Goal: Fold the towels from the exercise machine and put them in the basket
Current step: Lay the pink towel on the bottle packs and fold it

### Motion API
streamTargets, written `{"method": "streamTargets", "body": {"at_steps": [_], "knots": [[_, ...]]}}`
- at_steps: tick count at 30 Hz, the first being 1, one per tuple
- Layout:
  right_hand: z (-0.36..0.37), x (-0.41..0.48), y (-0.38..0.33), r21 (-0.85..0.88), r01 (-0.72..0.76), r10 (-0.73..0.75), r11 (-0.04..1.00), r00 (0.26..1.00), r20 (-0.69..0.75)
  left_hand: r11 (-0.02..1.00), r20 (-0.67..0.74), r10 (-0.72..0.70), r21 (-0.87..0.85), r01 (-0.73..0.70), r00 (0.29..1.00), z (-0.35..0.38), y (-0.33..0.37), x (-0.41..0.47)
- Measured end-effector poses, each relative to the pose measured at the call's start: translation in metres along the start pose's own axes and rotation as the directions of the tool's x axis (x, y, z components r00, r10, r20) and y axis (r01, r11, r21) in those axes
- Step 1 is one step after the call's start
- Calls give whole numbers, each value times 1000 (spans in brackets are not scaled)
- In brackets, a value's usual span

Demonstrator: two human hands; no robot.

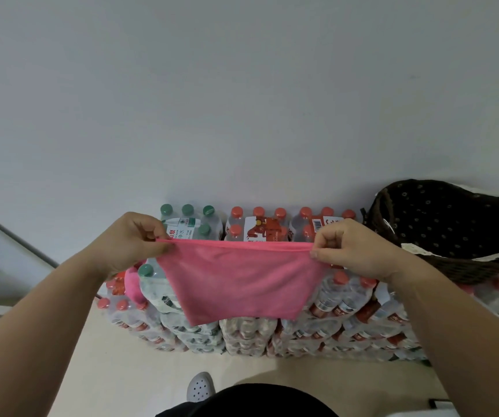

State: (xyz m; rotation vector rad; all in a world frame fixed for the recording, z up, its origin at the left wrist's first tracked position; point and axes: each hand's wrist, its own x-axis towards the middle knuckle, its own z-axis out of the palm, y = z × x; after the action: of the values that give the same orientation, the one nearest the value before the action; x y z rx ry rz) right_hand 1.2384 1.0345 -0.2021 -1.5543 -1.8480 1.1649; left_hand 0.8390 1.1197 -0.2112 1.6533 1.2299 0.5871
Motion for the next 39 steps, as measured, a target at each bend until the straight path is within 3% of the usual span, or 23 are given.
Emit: {"method": "streamTargets", "body": {"at_steps": [4, 7, 13, 16, 21, 27, 31, 33, 36, 39], "knots": [[10, 7, -2, 82, -1, 3, 997, 1000, -19, 985, 116, 15, -172, 5, 993, -9, -4, -9], [17, 13, 1, 82, -24, 29, 996, 998, -64, 981, 122, -44, -182, 65, 992, -11, -13, -12], [33, 31, 3, 22, -59, 62, 998, 984, -168, 995, -218, -72, 57, 87, 973, 0, -23, -5], [42, 47, 8, -175, -97, 74, 980, 989, -132, 965, -308, -36, 236, 113, 951, 3, -28, 2], [52, 71, 1, -437, -87, 2, 895, 982, -190, 864, -312, 41, 488, 123, 949, -6, -35, 21], [61, 87, -10, -373, -155, 61, 915, 966, -251, 797, -284, 54, 589, 130, 957, -21, -52, 43], [75, 102, -12, -306, -381, 287, 873, 906, -310, 849, -298, -149, 451, 276, 943, -16, -64, 50], [84, 109, -13, -305, -485, 397, 820, 865, -307, 915, -281, -321, 155, 373, 904, -9, -71, 52], [94, 114, -14, -308, -557, 472, 771, 825, -312, 804, -131, -549, -351, 480, 825, -2, -73, 53], [94, 122, -19, -348, -596, 514, 724, 802, -304, 701, -29, -588, -516, 492, 808, -3, -70, 60]]}}
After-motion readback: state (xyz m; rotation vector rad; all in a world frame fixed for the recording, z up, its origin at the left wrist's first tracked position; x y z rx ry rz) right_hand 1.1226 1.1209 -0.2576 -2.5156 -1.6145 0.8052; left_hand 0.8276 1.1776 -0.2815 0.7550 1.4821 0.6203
